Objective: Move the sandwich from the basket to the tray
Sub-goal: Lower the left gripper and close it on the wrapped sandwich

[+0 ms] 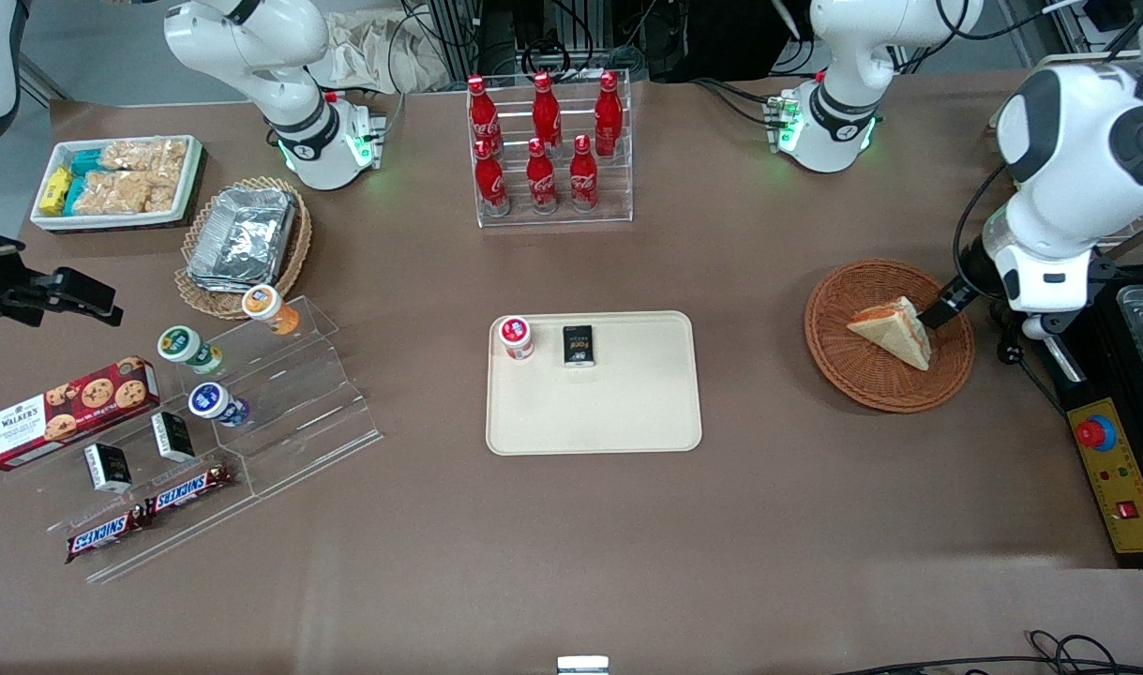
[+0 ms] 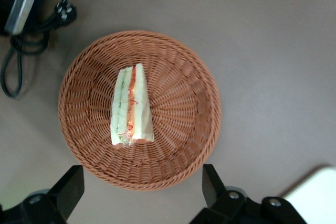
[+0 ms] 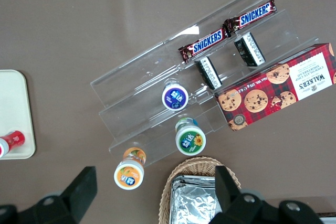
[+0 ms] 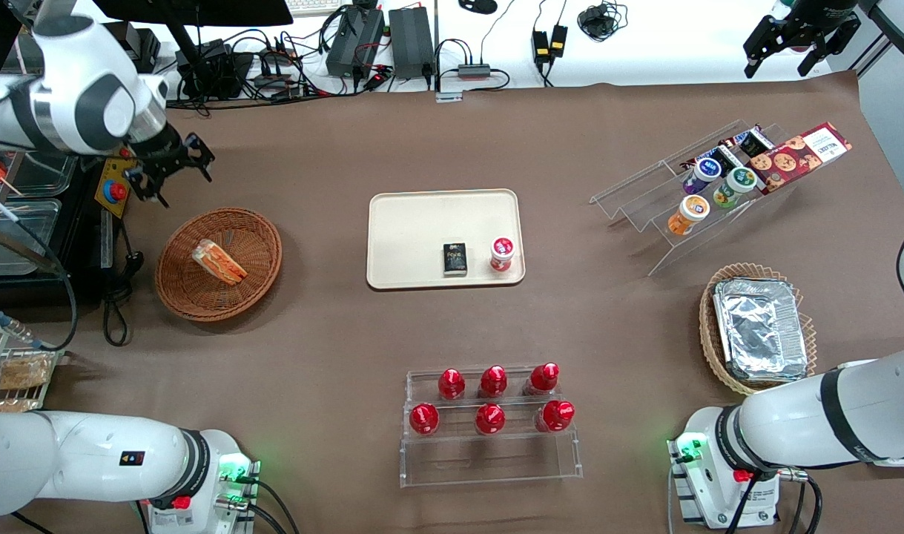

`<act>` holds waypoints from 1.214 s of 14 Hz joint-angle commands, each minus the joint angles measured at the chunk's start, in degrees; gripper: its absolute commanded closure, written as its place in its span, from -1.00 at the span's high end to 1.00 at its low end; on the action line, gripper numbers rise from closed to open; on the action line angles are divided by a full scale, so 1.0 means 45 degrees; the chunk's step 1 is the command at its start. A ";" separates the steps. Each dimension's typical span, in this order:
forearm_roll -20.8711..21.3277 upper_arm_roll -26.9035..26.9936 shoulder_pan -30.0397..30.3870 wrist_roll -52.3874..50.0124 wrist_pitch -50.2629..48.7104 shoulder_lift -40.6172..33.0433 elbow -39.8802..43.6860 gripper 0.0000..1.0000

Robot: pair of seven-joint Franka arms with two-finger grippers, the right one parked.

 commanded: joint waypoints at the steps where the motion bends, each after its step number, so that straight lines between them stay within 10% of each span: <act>1: 0.0332 -0.0051 0.0462 -0.1120 0.1467 -0.0550 -0.1720 1.00; 17: 0.0313 0.0847 0.0679 -0.2567 0.6803 0.1870 -0.4616 1.00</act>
